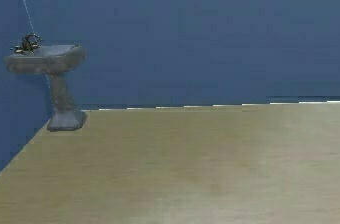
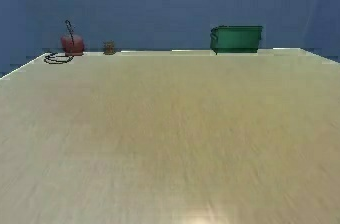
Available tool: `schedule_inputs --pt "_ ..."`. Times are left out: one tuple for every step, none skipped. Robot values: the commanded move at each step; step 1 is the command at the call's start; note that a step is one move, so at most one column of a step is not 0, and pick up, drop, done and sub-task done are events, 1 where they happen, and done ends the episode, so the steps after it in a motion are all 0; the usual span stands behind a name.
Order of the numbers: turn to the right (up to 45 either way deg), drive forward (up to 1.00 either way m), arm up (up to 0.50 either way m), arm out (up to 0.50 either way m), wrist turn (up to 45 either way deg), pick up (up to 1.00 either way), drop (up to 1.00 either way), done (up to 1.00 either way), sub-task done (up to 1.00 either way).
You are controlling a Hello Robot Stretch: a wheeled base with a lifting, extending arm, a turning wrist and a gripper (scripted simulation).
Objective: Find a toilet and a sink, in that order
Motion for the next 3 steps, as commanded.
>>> schedule_inputs --pt "-36.0 0.00 0.00 0.00 0.0 0.00 0.00 0.00 0.00" --pt "0.0 1.00 0.00 0.00 0.0 0.00 0.00 0.00 0.00" --pt "0.0 0.90 0.00 0.00 0.0 0.00 0.00 0.00 0.00"
